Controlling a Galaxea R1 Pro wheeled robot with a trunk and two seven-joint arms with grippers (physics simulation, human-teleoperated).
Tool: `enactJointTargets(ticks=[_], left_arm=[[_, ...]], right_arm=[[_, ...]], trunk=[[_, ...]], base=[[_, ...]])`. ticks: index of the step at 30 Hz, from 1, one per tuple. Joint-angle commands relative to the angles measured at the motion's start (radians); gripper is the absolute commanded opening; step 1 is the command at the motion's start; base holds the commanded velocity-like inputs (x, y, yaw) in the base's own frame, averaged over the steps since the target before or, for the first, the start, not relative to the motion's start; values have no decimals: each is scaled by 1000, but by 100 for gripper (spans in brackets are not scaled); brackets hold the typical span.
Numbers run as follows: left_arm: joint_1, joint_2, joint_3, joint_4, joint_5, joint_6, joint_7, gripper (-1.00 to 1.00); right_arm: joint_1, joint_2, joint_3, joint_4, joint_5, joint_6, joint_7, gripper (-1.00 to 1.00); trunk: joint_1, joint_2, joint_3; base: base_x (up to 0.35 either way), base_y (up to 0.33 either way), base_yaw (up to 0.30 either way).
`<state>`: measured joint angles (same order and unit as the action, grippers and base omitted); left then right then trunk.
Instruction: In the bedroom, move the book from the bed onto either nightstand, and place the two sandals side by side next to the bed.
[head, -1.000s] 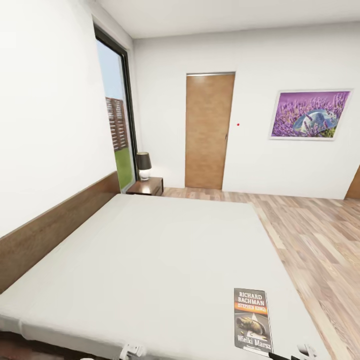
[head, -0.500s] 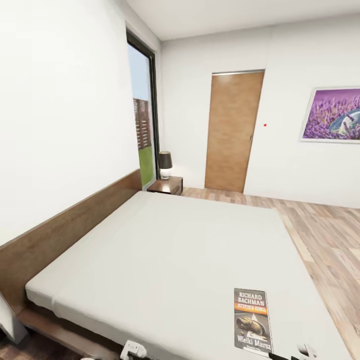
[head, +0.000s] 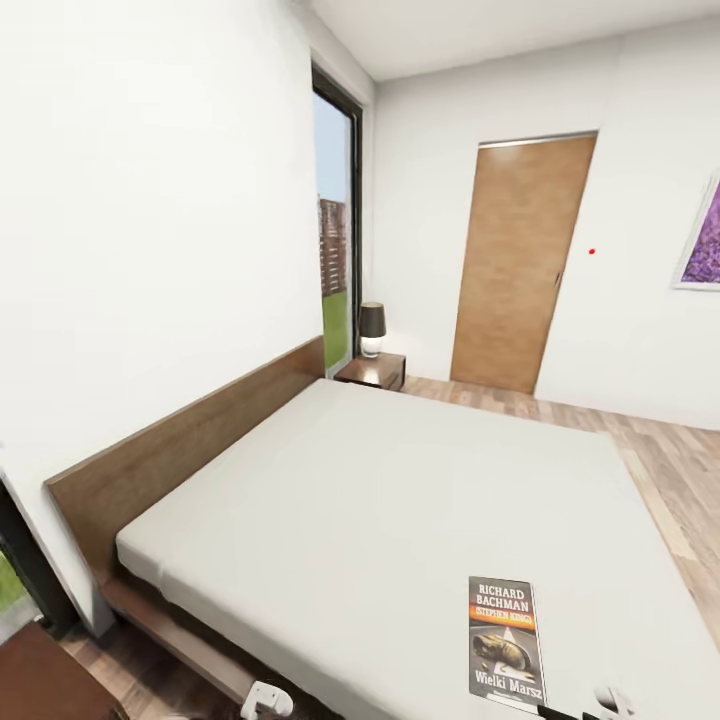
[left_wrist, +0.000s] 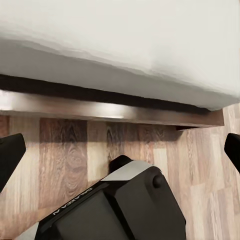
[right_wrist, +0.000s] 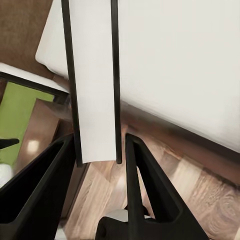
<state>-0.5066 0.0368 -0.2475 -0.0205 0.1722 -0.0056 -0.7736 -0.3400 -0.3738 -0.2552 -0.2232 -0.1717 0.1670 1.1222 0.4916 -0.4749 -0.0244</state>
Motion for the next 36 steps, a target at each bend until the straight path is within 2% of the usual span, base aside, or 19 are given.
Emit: enactJointTargets(ticks=[1,36], left_arm=[[-1,0,-9,1,9,-1,-3,100],[-1,-9,-9,1,9,-1,-3,100]], right_arm=[[-1,0,-1,-1,-11,11,2,-100],[-1,0,1,0,-11,10,2,-100]], trunk=[[1,-2,-2],[1,-2,-2]], base=[[0,0,291],[0,0,291]])
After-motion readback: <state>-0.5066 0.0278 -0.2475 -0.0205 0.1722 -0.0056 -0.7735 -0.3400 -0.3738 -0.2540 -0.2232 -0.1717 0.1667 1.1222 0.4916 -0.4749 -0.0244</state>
